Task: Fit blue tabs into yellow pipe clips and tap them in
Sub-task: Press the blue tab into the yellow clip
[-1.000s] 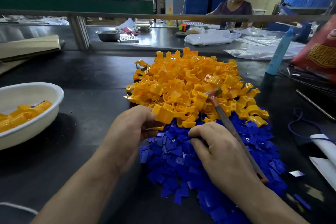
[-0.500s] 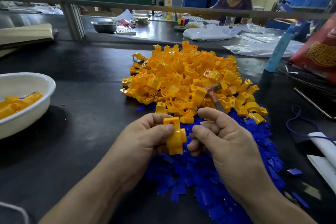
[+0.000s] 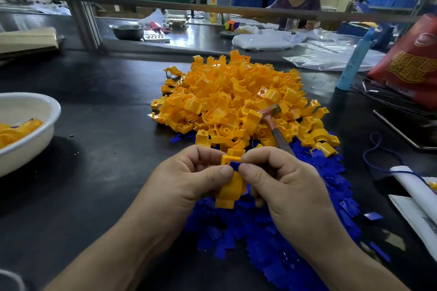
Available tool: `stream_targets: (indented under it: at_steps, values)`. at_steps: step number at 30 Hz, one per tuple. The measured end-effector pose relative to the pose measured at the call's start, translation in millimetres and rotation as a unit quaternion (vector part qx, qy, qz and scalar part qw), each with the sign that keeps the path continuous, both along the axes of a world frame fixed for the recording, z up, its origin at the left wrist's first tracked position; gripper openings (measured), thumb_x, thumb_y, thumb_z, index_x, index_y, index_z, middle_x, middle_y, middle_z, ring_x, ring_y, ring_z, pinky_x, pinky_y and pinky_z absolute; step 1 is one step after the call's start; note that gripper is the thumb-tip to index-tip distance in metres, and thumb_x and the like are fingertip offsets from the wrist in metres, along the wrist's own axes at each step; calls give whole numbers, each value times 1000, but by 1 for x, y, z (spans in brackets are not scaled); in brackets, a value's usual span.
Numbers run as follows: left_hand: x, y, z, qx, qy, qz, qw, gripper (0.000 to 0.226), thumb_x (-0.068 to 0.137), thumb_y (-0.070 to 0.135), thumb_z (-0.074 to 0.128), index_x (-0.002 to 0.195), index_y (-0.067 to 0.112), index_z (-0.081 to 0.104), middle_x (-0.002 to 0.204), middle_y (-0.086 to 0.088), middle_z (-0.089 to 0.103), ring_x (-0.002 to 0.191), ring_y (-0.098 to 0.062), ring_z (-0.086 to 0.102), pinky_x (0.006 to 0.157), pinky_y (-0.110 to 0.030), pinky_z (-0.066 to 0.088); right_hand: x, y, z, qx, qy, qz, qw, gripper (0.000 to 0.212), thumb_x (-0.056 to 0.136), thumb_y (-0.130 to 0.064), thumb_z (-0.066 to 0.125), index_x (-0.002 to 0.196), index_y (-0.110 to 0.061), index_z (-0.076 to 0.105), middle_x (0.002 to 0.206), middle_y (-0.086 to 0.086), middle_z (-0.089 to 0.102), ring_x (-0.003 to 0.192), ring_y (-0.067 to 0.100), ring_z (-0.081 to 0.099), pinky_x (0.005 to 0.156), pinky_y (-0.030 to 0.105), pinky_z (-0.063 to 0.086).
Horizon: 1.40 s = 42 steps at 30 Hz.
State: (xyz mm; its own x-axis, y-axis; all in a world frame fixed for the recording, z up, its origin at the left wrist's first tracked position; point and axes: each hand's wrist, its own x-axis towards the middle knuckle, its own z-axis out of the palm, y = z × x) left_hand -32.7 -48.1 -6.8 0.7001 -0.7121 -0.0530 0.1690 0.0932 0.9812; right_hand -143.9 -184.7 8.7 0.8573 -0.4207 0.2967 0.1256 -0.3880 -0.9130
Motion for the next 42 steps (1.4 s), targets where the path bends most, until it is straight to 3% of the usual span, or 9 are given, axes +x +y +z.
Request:
stream_targets:
  at_steps: [8, 12, 15, 18, 22, 28, 34, 38, 42]
  values:
    - [-2, -2, -2, 29, -5, 1, 1000, 31, 64, 40, 80, 90, 25, 75, 95, -14, 73, 82, -27, 70, 65, -33, 54, 1, 1, -2, -126, -12, -20, 992, 12, 84, -21, 68, 92, -30, 68, 91, -17, 62, 87, 4, 60, 66, 10, 48]
    - [-3, -2, -2, 36, -21, -6, 999, 34, 63, 46, 84, 90, 27, 75, 92, -9, 74, 80, -23, 70, 63, -30, 53, 2, -2, -6, -88, 9, -32, 996, 17, 80, -30, 69, 93, -39, 63, 98, -19, 59, 93, 3, 59, 72, 14, 52]
    - [-4, -2, -4, 28, -22, -1, 999, 32, 63, 46, 75, 89, 27, 75, 90, -9, 75, 82, -27, 71, 64, -32, 54, 4, -4, -6, 52, 35, 19, 998, 25, 73, -40, 65, 97, -37, 67, 96, -14, 65, 90, 10, 65, 71, 23, 57]
    - [-5, -4, -7, 30, -32, 5, 999, 31, 65, 45, 71, 91, 27, 74, 94, -13, 75, 91, -35, 70, 73, -39, 56, 5, -4, -5, 119, 32, 52, 991, 23, 72, -38, 63, 95, -37, 69, 92, -8, 70, 85, 10, 68, 66, 19, 55]
    - [-7, -5, -8, 40, -47, 11, 998, 30, 65, 47, 67, 89, 30, 74, 95, -8, 75, 90, -28, 71, 74, -37, 55, 5, -4, -7, 104, 20, 45, 993, 22, 73, -38, 62, 94, -37, 69, 92, -5, 70, 85, 13, 68, 68, 22, 57]
    - [-10, -7, -8, 54, -63, 27, 996, 19, 75, 44, 65, 89, 33, 73, 97, -7, 74, 94, -29, 70, 83, -48, 57, 4, 1, -6, 62, 5, 33, 998, 18, 76, -37, 61, 93, -35, 69, 91, -7, 70, 84, 11, 67, 66, 20, 56]
    - [-13, -7, -7, 49, -72, 27, 996, 31, 65, 51, 63, 89, 35, 73, 93, -4, 75, 90, -24, 71, 71, -33, 55, 2, 1, -7, 108, -8, 34, 993, 17, 73, -32, 65, 88, -33, 71, 91, -6, 71, 87, 13, 68, 69, 23, 57]
    - [-12, -6, -3, 63, -81, 39, 994, 11, 83, 35, 65, 88, 31, 73, 90, -5, 75, 88, -26, 70, 71, -36, 55, 2, 3, -7, 107, -20, 43, 993, 16, 74, -33, 63, 89, -35, 70, 91, -8, 71, 87, 9, 68, 68, 17, 55]
    - [-12, -5, 1, 87, -86, 45, 991, 12, 88, 30, 62, 87, 32, 73, 90, -3, 74, 87, -23, 70, 74, -35, 57, 2, 5, -8, 70, -18, 29, 997, 19, 75, -37, 61, 92, -39, 68, 94, -15, 68, 89, 5, 65, 70, 15, 54]
